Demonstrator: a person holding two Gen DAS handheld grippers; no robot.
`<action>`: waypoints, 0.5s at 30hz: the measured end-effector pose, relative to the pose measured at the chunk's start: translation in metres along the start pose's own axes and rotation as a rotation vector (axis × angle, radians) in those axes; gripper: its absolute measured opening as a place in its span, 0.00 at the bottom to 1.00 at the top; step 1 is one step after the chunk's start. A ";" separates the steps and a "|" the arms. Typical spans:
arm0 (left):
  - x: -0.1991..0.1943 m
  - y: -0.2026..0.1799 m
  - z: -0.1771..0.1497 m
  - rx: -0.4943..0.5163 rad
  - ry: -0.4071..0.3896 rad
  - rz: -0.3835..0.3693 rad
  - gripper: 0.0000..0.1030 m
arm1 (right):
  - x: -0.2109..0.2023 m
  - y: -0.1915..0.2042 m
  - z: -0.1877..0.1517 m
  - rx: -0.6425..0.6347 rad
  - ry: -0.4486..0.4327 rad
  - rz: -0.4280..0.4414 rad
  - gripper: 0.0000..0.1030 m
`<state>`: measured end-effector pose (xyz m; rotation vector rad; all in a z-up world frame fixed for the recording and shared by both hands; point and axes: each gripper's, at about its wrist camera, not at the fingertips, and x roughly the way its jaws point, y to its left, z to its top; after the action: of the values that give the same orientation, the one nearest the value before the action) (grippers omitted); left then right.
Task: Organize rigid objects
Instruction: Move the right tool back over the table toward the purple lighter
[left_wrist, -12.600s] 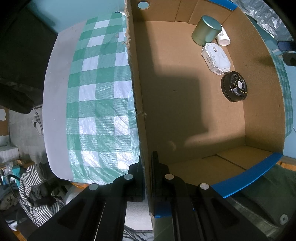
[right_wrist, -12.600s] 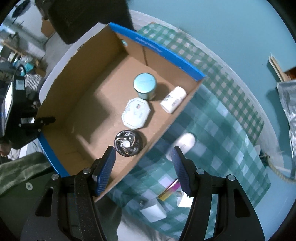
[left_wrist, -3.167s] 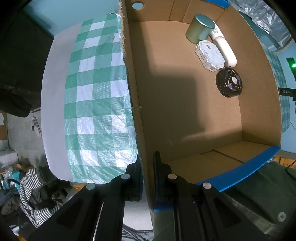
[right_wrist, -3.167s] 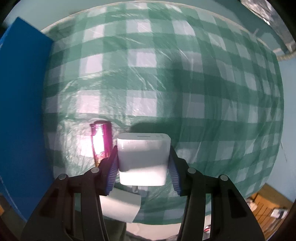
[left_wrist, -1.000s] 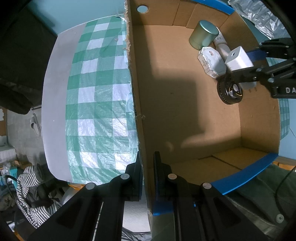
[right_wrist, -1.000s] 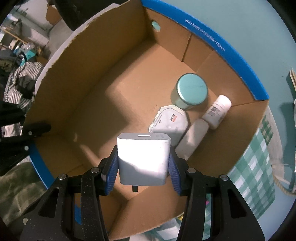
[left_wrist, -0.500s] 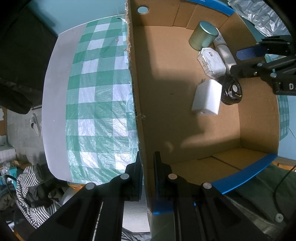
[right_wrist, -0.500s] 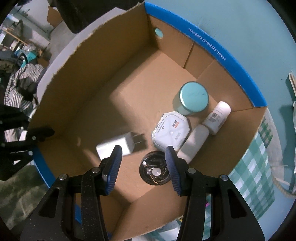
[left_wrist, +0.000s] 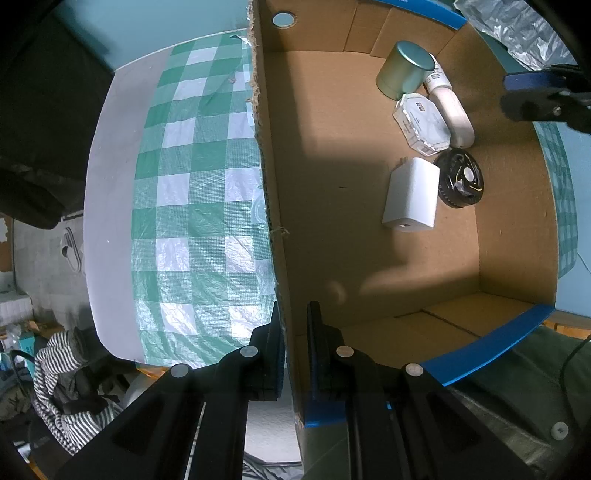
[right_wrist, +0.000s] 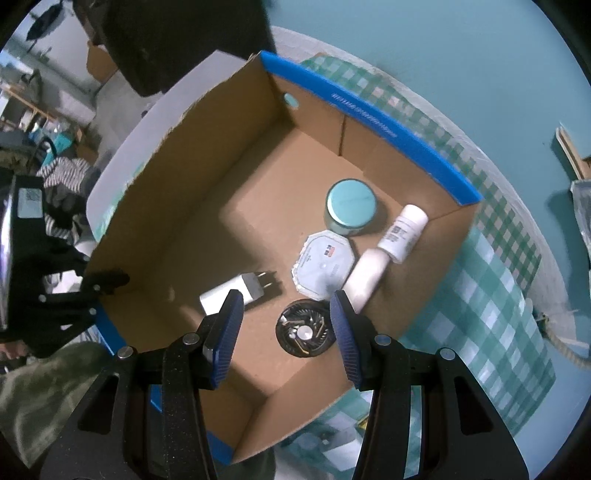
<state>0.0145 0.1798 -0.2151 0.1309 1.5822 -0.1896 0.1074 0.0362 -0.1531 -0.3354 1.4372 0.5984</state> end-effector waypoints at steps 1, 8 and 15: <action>0.000 -0.001 0.000 0.001 0.000 0.001 0.10 | -0.003 -0.002 -0.001 0.007 -0.002 0.001 0.48; 0.000 -0.003 0.001 0.003 0.001 0.002 0.10 | -0.018 -0.017 -0.011 0.069 -0.027 -0.003 0.48; -0.002 -0.006 0.003 0.012 0.002 0.005 0.10 | -0.031 -0.036 -0.025 0.138 -0.046 -0.017 0.49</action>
<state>0.0159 0.1732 -0.2133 0.1444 1.5827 -0.1954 0.1064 -0.0130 -0.1308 -0.2231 1.4214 0.4870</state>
